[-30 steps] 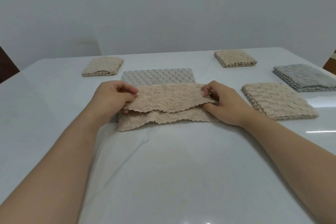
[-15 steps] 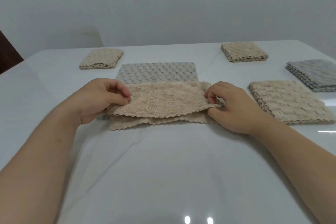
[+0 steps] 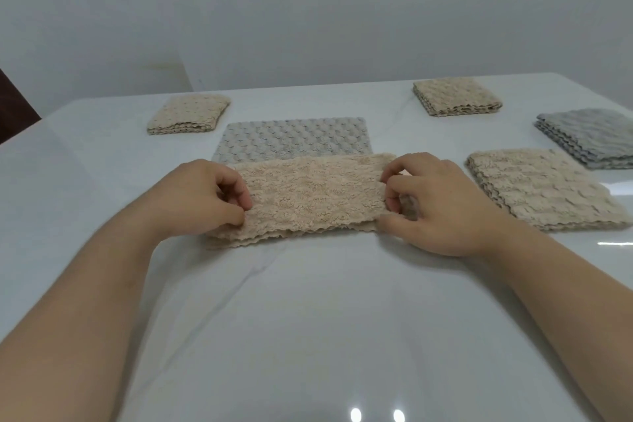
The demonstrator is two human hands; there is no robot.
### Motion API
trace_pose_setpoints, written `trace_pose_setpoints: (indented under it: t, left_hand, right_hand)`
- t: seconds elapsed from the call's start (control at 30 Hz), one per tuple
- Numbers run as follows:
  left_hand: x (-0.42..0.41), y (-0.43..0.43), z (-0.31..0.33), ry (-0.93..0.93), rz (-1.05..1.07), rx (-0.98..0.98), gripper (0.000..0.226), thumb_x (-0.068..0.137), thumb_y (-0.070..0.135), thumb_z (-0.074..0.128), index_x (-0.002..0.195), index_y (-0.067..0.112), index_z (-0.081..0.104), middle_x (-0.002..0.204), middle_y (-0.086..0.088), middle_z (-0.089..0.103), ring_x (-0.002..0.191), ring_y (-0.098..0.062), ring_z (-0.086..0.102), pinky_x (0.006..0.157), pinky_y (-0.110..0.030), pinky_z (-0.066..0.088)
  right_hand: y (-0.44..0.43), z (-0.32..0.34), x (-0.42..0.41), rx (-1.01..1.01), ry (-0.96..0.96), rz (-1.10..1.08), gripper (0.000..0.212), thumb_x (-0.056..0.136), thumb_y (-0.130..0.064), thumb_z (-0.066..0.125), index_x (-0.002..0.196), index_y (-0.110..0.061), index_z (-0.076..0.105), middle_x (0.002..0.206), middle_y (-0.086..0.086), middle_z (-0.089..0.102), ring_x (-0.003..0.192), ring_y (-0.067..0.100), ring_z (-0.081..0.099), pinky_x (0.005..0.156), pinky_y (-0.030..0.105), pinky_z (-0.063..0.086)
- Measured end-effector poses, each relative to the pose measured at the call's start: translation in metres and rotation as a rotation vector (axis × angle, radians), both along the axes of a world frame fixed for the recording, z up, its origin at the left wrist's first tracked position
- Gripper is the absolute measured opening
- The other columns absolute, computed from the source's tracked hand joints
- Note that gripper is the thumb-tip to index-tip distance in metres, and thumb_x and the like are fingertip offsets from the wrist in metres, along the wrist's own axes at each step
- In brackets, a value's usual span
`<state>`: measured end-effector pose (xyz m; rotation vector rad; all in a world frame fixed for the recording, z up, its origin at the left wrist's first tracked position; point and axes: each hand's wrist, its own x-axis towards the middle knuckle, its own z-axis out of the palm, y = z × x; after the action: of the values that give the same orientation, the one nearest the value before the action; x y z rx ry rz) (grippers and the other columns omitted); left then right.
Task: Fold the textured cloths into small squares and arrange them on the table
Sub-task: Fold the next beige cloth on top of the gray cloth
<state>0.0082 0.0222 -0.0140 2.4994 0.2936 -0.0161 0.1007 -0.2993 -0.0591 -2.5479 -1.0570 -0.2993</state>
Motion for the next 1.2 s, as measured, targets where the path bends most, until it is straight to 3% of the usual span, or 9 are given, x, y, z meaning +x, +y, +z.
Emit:
trace_pose_setpoints:
  t: [0.07, 0.17, 0.27, 0.4, 0.6, 0.8, 0.9, 1.07, 1.2]
  left_hand:
    - [0.001, -0.007, 0.000, -0.131, -0.046, 0.145, 0.020, 0.069, 0.012, 0.081, 0.070, 0.031, 0.075, 0.074, 0.007, 0.065, 0.073, -0.006, 0.061, 0.071, -0.027, 0.049]
    - [0.001, -0.024, -0.003, -0.325, -0.226, 0.186, 0.013, 0.069, 0.029, 0.082, 0.073, 0.036, 0.072, 0.081, 0.010, 0.059, 0.088, -0.006, 0.055, 0.080, -0.029, 0.044]
    - [0.001, -0.038, -0.015, -0.401, -0.430, 0.260, 0.018, 0.071, 0.044, 0.076, 0.087, 0.037, 0.071, 0.092, 0.017, 0.059, 0.098, -0.008, 0.053, 0.090, -0.028, 0.041]
    - [0.005, -0.044, -0.030, -0.365, -0.501, 0.286, 0.029, 0.072, 0.046, 0.074, 0.099, 0.035, 0.070, 0.103, 0.018, 0.059, 0.105, -0.006, 0.052, 0.096, -0.026, 0.041]
    - [0.008, -0.044, -0.034, -0.351, -0.478, 0.295, 0.041, 0.074, 0.050, 0.071, 0.111, 0.034, 0.067, 0.109, 0.018, 0.058, 0.106, -0.001, 0.052, 0.097, -0.019, 0.039]
    - [0.010, -0.047, -0.037, -0.344, -0.427, 0.335, 0.053, 0.077, 0.066, 0.064, 0.120, 0.037, 0.060, 0.113, 0.022, 0.056, 0.107, -0.002, 0.051, 0.093, -0.024, 0.041]
    - [0.011, -0.050, -0.040, -0.370, -0.405, 0.364, 0.052, 0.080, 0.061, 0.067, 0.123, 0.033, 0.060, 0.114, 0.018, 0.058, 0.108, -0.007, 0.053, 0.095, -0.029, 0.043]
    - [0.014, -0.050, -0.044, -0.435, -0.368, 0.346, 0.032, 0.092, 0.029, 0.066, 0.124, 0.027, 0.063, 0.114, 0.012, 0.063, 0.109, -0.012, 0.057, 0.094, -0.032, 0.046]
    - [0.017, -0.048, -0.044, -0.456, -0.313, 0.257, 0.020, 0.099, 0.023, 0.059, 0.117, 0.028, 0.068, 0.105, 0.012, 0.067, 0.102, -0.012, 0.059, 0.089, -0.038, 0.048]
  right_hand:
    - [0.003, 0.000, -0.004, -0.001, -0.064, -0.027, 0.047, 0.079, -0.078, 0.052, 0.074, -0.032, 0.057, 0.110, -0.015, 0.054, 0.115, 0.009, 0.048, 0.101, 0.038, 0.034]
    - [0.012, -0.001, -0.013, -0.021, -0.150, -0.049, 0.056, 0.078, -0.086, 0.046, 0.084, -0.032, 0.057, 0.114, -0.009, 0.051, 0.123, 0.016, 0.045, 0.110, 0.041, 0.027]
    - [0.022, -0.002, -0.018, -0.035, -0.158, 0.016, 0.051, 0.077, -0.079, 0.057, 0.095, -0.031, 0.056, 0.119, -0.006, 0.048, 0.129, 0.020, 0.040, 0.111, 0.041, 0.026]
    - [0.029, -0.005, -0.018, -0.012, -0.104, 0.160, 0.036, 0.082, -0.061, 0.067, 0.098, -0.030, 0.060, 0.112, -0.007, 0.053, 0.117, 0.018, 0.046, 0.100, 0.039, 0.039]
    - [0.033, -0.007, -0.017, -0.027, -0.194, 0.110, 0.027, 0.091, -0.050, 0.053, 0.098, -0.026, 0.065, 0.100, -0.007, 0.062, 0.099, 0.020, 0.060, 0.088, 0.038, 0.045]
    - [0.038, -0.006, -0.016, 0.048, -0.221, 0.046, 0.021, 0.096, -0.038, 0.049, 0.095, -0.023, 0.063, 0.095, -0.006, 0.065, 0.091, 0.022, 0.060, 0.082, 0.041, 0.046]
    - [0.040, -0.007, -0.017, 0.079, -0.215, 0.024, 0.022, 0.096, -0.038, 0.047, 0.095, -0.022, 0.063, 0.092, -0.007, 0.066, 0.089, 0.023, 0.061, 0.081, 0.040, 0.046]
    - [0.043, -0.004, -0.015, 0.106, -0.203, -0.007, 0.018, 0.101, -0.037, 0.049, 0.098, -0.022, 0.059, 0.087, -0.007, 0.065, 0.085, 0.023, 0.058, 0.077, 0.036, 0.039]
    - [0.039, -0.001, -0.016, 0.061, -0.126, 0.016, 0.038, 0.094, -0.064, 0.046, 0.109, -0.030, 0.055, 0.094, -0.015, 0.062, 0.090, 0.014, 0.053, 0.084, 0.032, 0.035]
